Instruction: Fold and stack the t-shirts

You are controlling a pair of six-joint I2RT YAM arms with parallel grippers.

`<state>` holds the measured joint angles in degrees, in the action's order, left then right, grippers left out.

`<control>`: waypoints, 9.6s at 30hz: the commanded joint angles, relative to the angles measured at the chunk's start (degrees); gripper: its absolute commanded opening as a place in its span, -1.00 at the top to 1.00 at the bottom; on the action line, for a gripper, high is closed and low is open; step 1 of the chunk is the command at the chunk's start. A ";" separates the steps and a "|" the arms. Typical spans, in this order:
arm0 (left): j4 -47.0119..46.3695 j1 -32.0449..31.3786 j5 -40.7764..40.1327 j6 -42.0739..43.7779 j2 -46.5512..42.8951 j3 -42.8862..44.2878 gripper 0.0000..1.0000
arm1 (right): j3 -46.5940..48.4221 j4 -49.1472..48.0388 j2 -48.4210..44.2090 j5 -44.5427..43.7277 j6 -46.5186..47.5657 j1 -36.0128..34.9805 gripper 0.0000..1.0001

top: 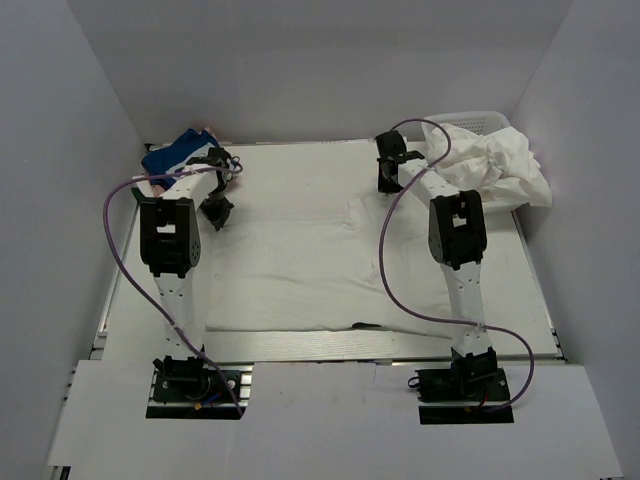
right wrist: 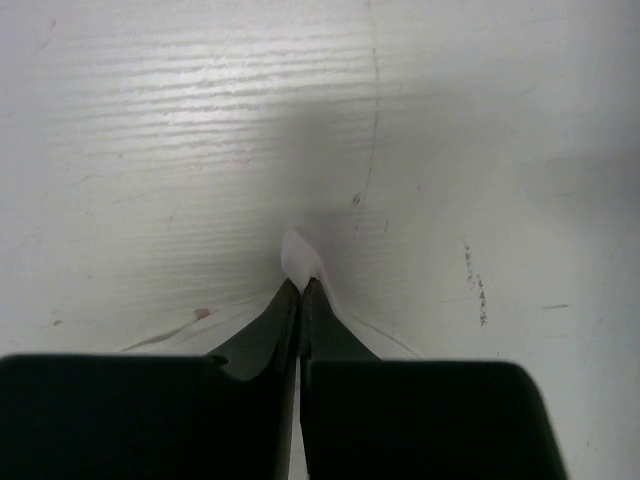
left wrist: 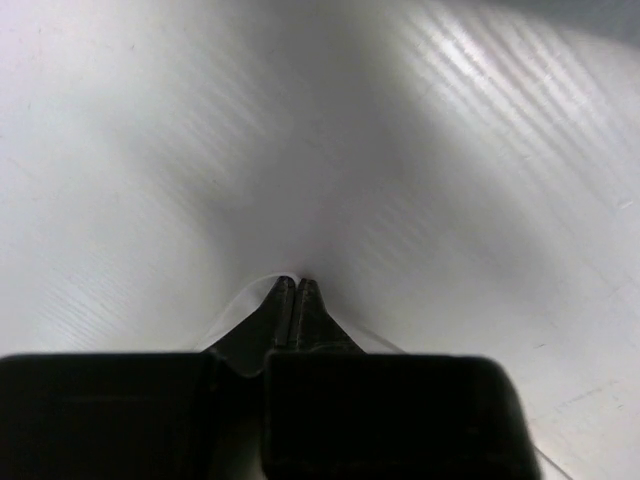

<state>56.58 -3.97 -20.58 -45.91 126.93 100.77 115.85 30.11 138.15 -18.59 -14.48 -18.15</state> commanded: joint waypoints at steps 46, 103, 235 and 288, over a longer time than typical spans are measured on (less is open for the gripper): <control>0.89 -0.25 3.26 -2.61 -61.61 -49.36 -0.99 | -65.41 33.70 -83.30 11.65 -17.26 -8.92 -0.81; -0.67 -23.45 27.68 20.41 -37.21 -33.71 -1.00 | -4.85 -0.32 -12.30 23.69 3.06 -6.02 -0.81; -14.92 -29.35 13.28 6.54 -14.35 -5.06 1.00 | -27.01 2.06 -29.98 24.12 -8.11 -5.05 1.00; -31.26 -30.66 26.64 1.88 -18.83 -36.35 1.00 | -62.16 -13.50 -39.10 32.66 -10.57 -2.41 0.48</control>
<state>25.06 -34.48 10.76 -44.60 105.65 63.24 51.96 18.15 97.32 18.96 -25.80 -20.95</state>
